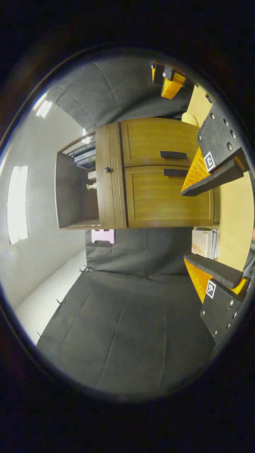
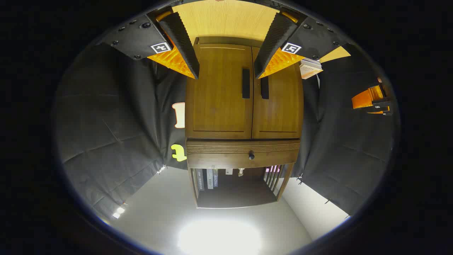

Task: Open the right door of the double-door shoe cabinet with the right hand, and open the left door with the left hand.

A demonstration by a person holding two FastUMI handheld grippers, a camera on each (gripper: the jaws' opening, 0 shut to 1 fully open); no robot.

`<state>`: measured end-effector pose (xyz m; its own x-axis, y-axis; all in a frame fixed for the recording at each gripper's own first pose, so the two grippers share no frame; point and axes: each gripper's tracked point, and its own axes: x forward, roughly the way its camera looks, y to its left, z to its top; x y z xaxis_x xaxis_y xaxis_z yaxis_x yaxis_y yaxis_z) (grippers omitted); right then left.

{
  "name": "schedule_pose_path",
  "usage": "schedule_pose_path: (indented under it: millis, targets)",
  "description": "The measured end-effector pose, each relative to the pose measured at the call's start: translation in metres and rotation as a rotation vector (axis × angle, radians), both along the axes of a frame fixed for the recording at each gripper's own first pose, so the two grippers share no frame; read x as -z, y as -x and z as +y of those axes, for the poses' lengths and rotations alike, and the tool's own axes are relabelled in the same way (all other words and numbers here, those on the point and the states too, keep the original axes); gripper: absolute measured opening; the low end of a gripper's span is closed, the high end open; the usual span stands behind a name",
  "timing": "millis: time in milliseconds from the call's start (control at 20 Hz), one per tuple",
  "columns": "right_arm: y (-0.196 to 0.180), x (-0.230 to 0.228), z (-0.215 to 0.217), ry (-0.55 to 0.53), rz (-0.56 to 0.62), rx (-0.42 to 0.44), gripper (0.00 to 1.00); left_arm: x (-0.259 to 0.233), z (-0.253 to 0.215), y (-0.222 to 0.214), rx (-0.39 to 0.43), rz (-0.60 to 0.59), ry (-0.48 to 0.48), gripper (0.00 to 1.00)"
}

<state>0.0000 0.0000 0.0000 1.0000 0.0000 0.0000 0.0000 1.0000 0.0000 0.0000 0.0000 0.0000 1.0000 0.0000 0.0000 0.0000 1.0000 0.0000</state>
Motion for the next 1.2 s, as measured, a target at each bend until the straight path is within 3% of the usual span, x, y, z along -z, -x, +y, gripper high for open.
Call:
schedule_pose_path:
  millis: [800, 1200]
  targets:
    - [-0.007, 0.001, -0.004, -0.023, -0.011, 0.015, 0.96, -0.006, -0.007, 0.003, 0.059, -0.025, -0.023, 0.96]
    - [-0.037, 0.0, 0.002, -0.04, -0.019, -0.003, 0.98, -0.005, -0.006, 0.003, 0.05, -0.029, -0.029, 0.96]
